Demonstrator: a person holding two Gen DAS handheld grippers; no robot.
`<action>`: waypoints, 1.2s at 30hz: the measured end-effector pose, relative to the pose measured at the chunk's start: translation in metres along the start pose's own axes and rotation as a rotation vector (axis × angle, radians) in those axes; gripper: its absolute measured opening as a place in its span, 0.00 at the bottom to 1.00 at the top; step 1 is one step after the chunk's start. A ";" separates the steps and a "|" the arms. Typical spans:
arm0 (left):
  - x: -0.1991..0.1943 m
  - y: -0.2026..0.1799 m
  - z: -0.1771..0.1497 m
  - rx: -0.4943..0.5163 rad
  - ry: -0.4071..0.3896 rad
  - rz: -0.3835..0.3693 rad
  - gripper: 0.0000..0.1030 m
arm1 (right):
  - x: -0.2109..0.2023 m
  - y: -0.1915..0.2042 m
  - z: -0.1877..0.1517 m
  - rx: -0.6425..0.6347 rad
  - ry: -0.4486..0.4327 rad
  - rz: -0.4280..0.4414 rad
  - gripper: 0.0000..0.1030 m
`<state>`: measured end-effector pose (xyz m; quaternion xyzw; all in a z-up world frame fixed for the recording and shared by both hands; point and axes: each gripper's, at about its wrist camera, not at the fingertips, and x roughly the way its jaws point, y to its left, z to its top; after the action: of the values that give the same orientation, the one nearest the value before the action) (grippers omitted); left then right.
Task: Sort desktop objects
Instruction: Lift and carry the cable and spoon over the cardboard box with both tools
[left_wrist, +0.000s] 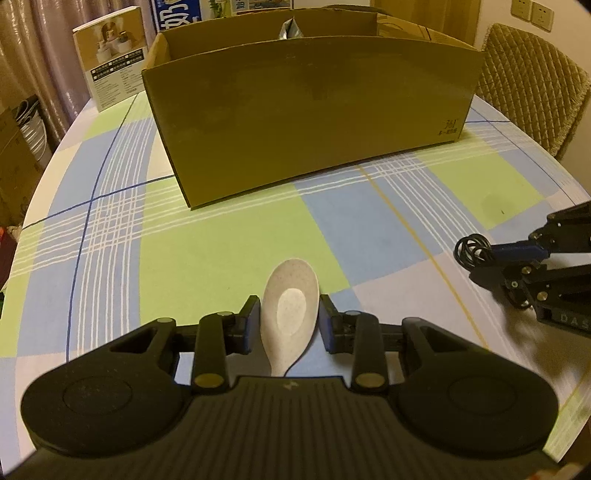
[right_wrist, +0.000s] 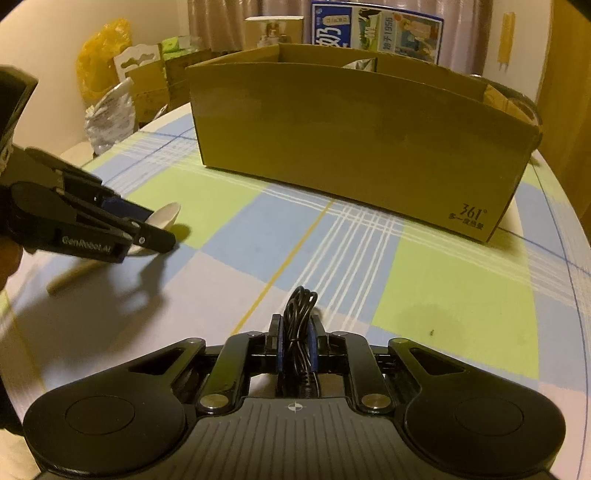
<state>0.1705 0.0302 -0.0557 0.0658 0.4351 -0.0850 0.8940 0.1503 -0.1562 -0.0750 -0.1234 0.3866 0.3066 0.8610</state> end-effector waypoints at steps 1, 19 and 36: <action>-0.002 -0.001 0.000 -0.006 -0.005 0.004 0.27 | -0.002 0.000 0.000 0.004 -0.007 -0.002 0.09; -0.054 -0.019 0.008 -0.092 -0.059 -0.002 0.27 | -0.058 -0.010 0.005 0.099 -0.080 -0.034 0.09; -0.093 -0.032 0.027 -0.061 -0.120 0.014 0.27 | -0.099 -0.027 0.020 0.142 -0.159 -0.067 0.09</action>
<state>0.1279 0.0028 0.0324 0.0364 0.3827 -0.0695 0.9205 0.1284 -0.2110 0.0113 -0.0503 0.3334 0.2583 0.9053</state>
